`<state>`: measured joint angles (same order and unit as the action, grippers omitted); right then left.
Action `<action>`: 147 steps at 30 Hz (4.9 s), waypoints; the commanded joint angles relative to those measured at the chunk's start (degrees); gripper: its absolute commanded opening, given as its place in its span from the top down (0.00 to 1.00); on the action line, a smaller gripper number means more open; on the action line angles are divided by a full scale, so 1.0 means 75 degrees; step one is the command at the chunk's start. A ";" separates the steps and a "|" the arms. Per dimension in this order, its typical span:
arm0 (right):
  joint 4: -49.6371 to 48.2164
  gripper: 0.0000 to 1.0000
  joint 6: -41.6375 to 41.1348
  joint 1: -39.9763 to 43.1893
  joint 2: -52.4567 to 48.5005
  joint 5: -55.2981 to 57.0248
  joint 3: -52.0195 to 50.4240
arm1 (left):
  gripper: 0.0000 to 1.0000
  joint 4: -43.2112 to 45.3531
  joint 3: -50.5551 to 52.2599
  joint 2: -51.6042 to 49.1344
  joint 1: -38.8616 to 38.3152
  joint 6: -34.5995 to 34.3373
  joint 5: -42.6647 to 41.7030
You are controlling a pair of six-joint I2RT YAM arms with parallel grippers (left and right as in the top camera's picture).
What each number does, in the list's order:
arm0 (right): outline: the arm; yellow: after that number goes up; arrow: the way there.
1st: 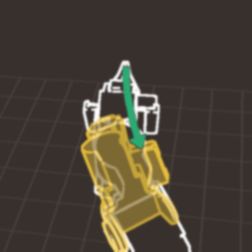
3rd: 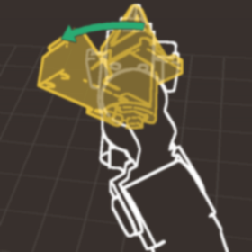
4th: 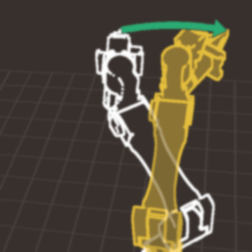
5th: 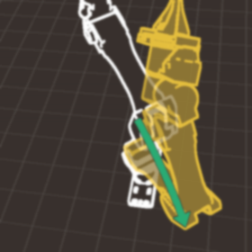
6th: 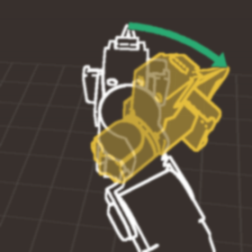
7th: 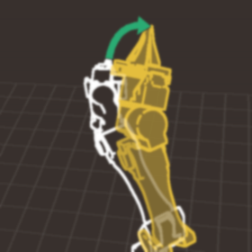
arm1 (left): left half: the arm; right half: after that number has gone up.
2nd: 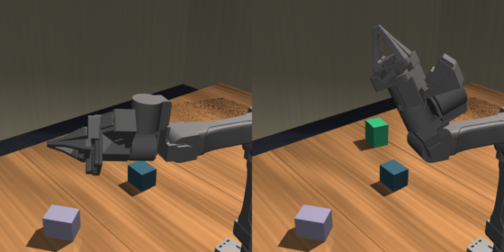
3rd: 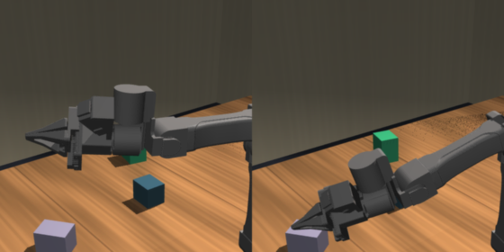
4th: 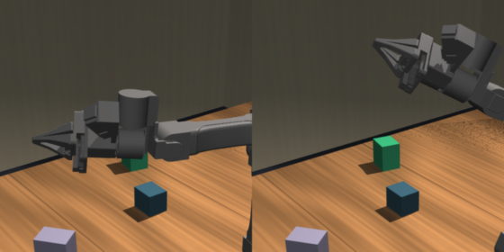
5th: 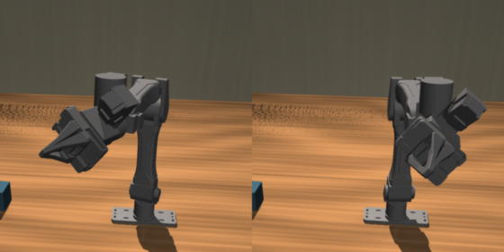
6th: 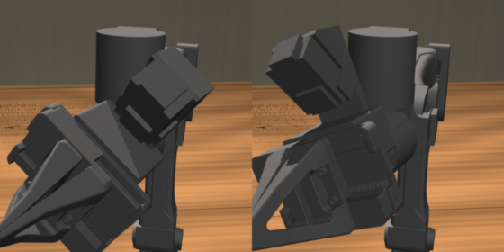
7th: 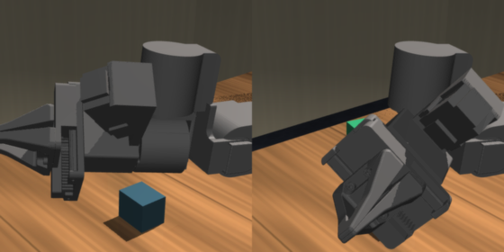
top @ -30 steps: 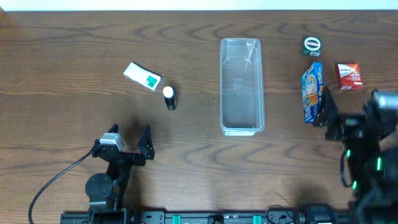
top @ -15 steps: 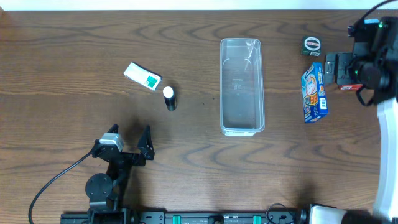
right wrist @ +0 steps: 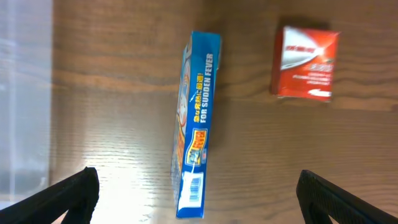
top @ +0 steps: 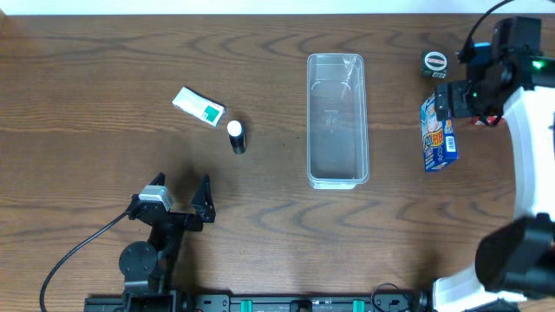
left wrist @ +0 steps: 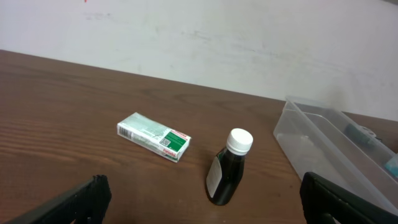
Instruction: Pack container
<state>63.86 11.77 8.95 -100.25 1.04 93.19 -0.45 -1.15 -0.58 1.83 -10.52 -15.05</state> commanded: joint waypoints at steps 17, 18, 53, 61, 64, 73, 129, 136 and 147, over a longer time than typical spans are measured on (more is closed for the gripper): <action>-0.0152 0.26 0.0070 0.0277 -0.2294 -0.0233 0.0052 | 0.02 -0.0277 0.0122 0.0047 0.0032 -0.0032 -0.0108; -0.0178 0.37 0.0070 0.0277 -0.2311 -0.0233 0.0052 | 0.02 -0.0277 0.0122 0.0047 0.0035 -0.0032 -0.0108; 0.1265 0.80 -0.0283 0.0175 -0.1690 -0.2124 0.1638 | 0.02 -0.0277 0.0122 0.0047 0.0035 -0.0032 -0.0108; 0.2002 0.86 -0.0714 -0.0096 -0.1017 -0.2372 0.2483 | 0.02 -0.0277 0.0122 0.0047 0.0035 -0.0032 -0.0108; 0.2022 0.85 -0.0737 -0.0178 -0.0688 -0.3013 0.2617 | 0.02 -0.0277 0.0122 0.0047 0.0035 -0.0032 -0.0108; 0.1472 0.86 -0.1341 -0.0994 -0.0242 -0.4456 0.2608 | 0.02 -0.0277 0.0122 0.0047 0.0035 -0.0032 -0.0108; -0.0755 0.01 -0.2996 -0.2072 -0.2425 -0.5164 0.2503 | 0.02 -0.0277 0.0122 0.0047 0.0035 -0.0032 -0.0108; -0.0772 0.07 -0.3165 -0.1973 -0.2419 -0.5170 0.2623 | 0.02 -0.0277 0.0122 0.0047 0.0035 -0.0032 -0.0108; -0.0306 0.13 -0.2259 -0.2457 -0.2419 -0.3386 0.2626 | 0.02 -0.0277 0.0122 0.0047 0.0035 -0.0032 -0.0108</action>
<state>60.45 -9.65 -6.37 -118.02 -31.79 111.66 -0.45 -1.15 -0.58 1.83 -10.52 -15.05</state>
